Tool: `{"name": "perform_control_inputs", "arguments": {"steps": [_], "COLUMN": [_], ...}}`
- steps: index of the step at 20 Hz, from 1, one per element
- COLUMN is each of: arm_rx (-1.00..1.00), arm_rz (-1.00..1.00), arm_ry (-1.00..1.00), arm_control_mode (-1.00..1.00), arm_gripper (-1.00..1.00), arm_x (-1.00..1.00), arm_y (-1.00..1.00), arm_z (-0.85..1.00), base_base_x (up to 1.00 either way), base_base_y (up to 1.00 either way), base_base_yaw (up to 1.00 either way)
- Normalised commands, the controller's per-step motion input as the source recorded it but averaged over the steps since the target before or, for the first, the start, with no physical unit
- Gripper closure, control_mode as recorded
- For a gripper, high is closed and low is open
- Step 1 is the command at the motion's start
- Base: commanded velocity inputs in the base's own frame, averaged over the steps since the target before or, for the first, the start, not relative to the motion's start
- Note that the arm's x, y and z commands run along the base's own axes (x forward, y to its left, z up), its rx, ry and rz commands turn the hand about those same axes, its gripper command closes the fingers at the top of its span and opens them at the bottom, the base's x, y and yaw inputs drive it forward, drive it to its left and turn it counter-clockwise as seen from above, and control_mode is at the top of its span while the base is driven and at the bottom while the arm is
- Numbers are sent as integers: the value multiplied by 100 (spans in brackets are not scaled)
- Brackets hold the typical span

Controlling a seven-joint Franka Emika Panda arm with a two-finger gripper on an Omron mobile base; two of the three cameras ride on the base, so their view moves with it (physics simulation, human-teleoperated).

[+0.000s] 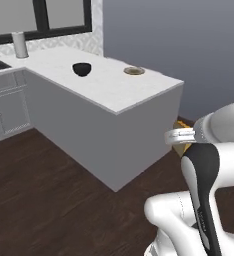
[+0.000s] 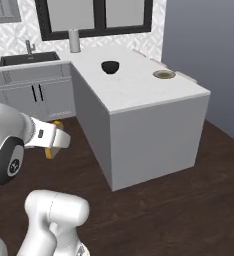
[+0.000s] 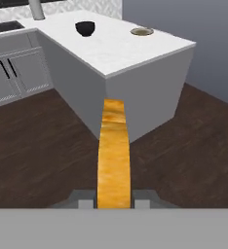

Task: Start the toaster. Once the lever pops up, take the bread to the plate on the dining counter.

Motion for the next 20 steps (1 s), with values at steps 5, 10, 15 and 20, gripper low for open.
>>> {"name": "perform_control_inputs", "arguments": {"steps": [5,10,15,20], "arm_rx": [0,0,0,0], "arm_rz": [0,0,0,0], "arm_ry": [0,0,0,0], "arm_control_mode": [100,100,100,100], "arm_gripper": [100,100,100,100], "arm_x": [0,0,0,0], "arm_y": [0,0,0,0], "arm_z": [0,0,0,0], "base_base_x": [100,99,60,17], "base_base_y": [-1,-15,-59,-86], "base_base_yaw": [0,0,1,4]}}
